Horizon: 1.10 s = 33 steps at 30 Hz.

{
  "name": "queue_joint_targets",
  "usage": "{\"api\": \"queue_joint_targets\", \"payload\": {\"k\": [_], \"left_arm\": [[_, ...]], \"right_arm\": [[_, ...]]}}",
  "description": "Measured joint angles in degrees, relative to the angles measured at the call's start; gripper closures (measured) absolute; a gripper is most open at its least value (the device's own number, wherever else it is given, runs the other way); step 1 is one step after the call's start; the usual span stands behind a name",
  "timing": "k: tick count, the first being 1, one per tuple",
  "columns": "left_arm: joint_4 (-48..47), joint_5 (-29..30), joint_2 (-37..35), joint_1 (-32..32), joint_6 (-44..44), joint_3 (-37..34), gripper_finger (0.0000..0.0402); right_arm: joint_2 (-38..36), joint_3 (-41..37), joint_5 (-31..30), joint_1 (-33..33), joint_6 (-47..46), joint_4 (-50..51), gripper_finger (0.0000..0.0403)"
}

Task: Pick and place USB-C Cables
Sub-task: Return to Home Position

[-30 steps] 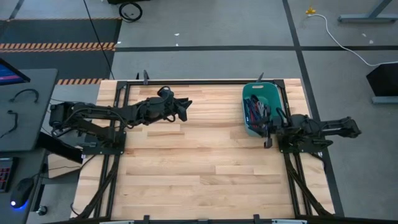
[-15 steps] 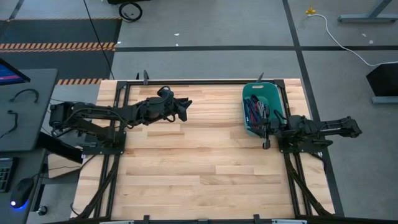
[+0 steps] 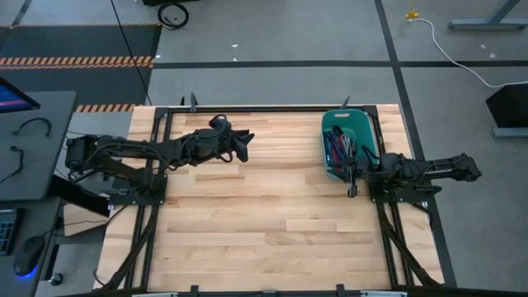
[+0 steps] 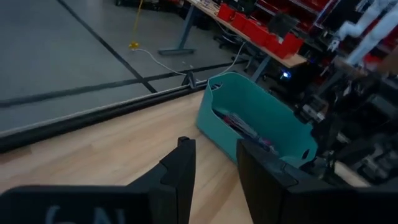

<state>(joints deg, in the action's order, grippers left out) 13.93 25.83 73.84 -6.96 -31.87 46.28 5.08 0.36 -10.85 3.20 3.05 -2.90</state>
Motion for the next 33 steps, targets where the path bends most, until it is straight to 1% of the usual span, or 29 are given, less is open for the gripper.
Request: {"api": "queue_joint_targets", "payload": {"k": [6, 7, 8, 9, 10, 12, 14, 17, 18, 19, 23, 29, 33], "left_arm": [[0.0, -0.8, 0.0, 0.2, 8.7, 0.0, 0.0284], [-0.1, -3.3, 0.0, 0.1, 10.3, 0.0, 0.0285], [-0.1, -7.0, 0.0, -0.2, 11.5, 0.0, 0.0285], [-0.2, -10.7, 0.0, -0.5, 11.9, 0.0, 0.0286], [-0.8, -13.0, -0.3, -0.7, 11.9, 0.0, 0.0288], [-2.5, -15.2, -0.6, -0.2, 13.4, 0.0, 0.0297], [-5.1, -16.8, -1.0, 0.5, 17.3, -0.3, 0.0315], [-4.4, -21.1, -3.1, 1.2, 21.9, -2.5, 0.0366], [-4.5, -22.5, -4.5, 1.2, 22.3, -3.8, 0.0383], [-4.5, -23.7, -6.0, 1.2, 22.5, -5.2, 0.0391], [-3.0, -24.8, -13.7, 1.1, 22.5, -12.7, 0.0396], [6.3, -33.6, -27.1, 0.4, 22.1, -26.3, 0.0398], [6.6, -34.9, -33.4, 0.4, 20.8, -32.9, 0.0398]], "right_arm": [[0.0, 0.0, 0.0, 0.0, 0.0, 0.0, 0.0319], [0.0, 0.0, 0.0, 0.0, 0.0, 0.0, 0.032], [0.0, 0.0, 0.0, 0.0, 0.0, 0.0, 0.032], [0.0, 0.0, 0.0, 0.0, 0.0, 0.0, 0.032], [0.0, 0.0, 0.0, 0.0, 0.0, 0.0, 0.032], [0.0, 0.0, 0.0, 0.0, 0.1, 0.0, 0.0319], [0.0, 0.0, 0.0, 0.0, 0.1, 0.0, 0.0319], [0.0, 0.0, 0.1, 0.0, 0.1, 0.0, 0.032], [0.0, 0.0, 0.1, 0.0, 0.1, -0.1, 0.032], [0.0, 0.0, 0.1, 0.0, 0.1, -0.1, 0.032], [0.0, 0.0, 0.1, 0.0, 0.1, -0.2, 0.0319], [0.0, 0.0, 0.1, 0.0, 0.1, -0.5, 0.032], [0.0, 0.0, 0.1, 0.0, 0.1, -0.5, 0.032]]}}
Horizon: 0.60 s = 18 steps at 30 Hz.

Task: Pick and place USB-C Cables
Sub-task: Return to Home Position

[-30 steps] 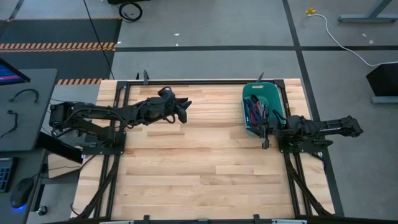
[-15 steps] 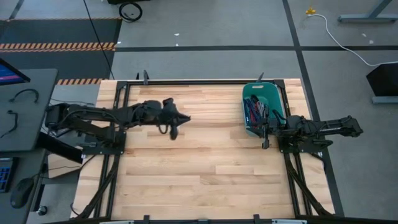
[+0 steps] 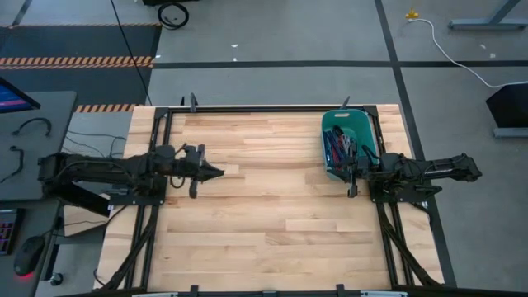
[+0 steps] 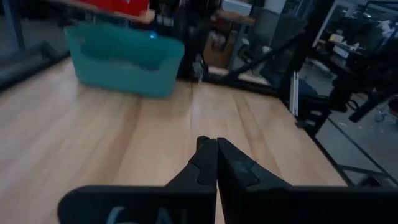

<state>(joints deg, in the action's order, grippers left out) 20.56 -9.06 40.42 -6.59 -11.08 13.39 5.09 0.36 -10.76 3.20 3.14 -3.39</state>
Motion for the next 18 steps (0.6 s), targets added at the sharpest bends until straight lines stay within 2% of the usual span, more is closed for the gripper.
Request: {"api": "queue_joint_targets", "payload": {"k": [4, 9, 18], "left_arm": [[1.3, 0.0, -3.7, 0.0, -1.4, -5.5, 0.0399], [10.6, 0.0, -6.4, 0.0, -3.4, -13.0, 0.0399], [9.9, -1.9, -9.8, 0.0, 2.7, -12.9, 0.0401]], "right_arm": [[0.0, 0.0, 0.0, 0.0, 0.0, 0.0, 0.032], [0.0, 0.0, 0.0, 0.0, 0.0, 0.0, 0.0321], [0.0, 0.0, -0.1, 0.0, 0.0, 0.0, 0.0321]]}}
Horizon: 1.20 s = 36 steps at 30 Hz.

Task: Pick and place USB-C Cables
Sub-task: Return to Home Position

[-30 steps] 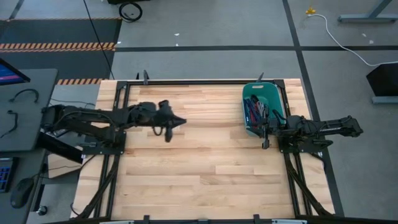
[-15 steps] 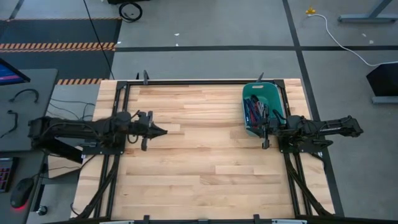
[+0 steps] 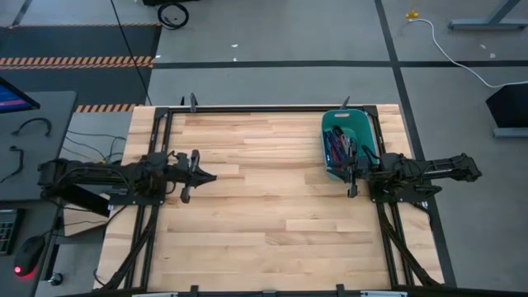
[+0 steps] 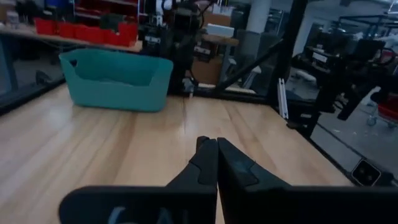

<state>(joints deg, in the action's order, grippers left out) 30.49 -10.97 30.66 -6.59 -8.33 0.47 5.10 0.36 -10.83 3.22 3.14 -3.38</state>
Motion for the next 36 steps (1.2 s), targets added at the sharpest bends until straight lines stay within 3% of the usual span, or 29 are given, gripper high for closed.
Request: {"api": "queue_joint_targets", "payload": {"k": [10, 26, 36], "left_arm": [[-1.6, -0.1, -10.1, 0.0, 0.2, 0.0, 0.0401], [-22.4, 8.4, -30.1, 0.0, -1.8, 0.0, 0.0401], [-28.9, 10.2, -29.2, 0.0, 0.1, 0.0, 0.0391]], "right_arm": [[0.0, 0.0, 0.0, 0.0, 0.0, 0.0, 0.0321], [0.0, 0.0, 0.0, 0.0, 0.0, 0.0, 0.0321], [0.1, 0.0, 0.2, 0.0, 0.0, -0.5, 0.0321]]}}
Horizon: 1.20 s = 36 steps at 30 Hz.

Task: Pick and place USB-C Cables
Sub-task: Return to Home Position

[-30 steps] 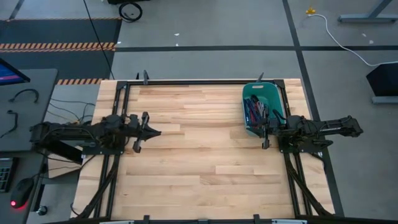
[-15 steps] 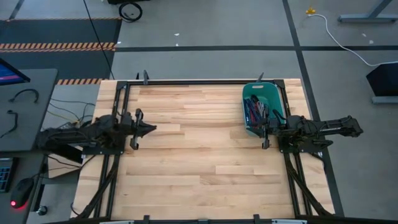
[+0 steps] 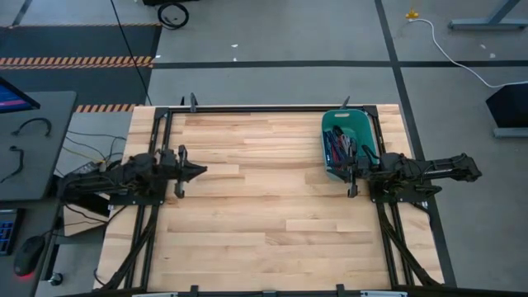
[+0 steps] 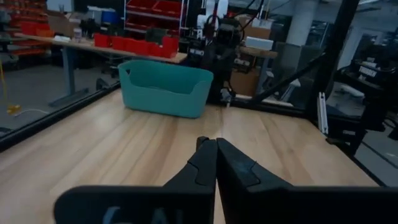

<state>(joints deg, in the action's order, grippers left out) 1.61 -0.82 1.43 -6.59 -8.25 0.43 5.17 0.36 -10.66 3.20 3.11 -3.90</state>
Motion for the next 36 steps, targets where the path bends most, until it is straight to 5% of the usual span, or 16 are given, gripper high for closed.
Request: {"api": "queue_joint_targets", "payload": {"k": [36], "left_arm": [[4.0, -0.3, 0.4, 0.0, 1.0, -0.1, 0.0381]], "right_arm": [[0.1, 0.0, 0.1, 0.0, 0.0, -0.7, 0.0321]]}}
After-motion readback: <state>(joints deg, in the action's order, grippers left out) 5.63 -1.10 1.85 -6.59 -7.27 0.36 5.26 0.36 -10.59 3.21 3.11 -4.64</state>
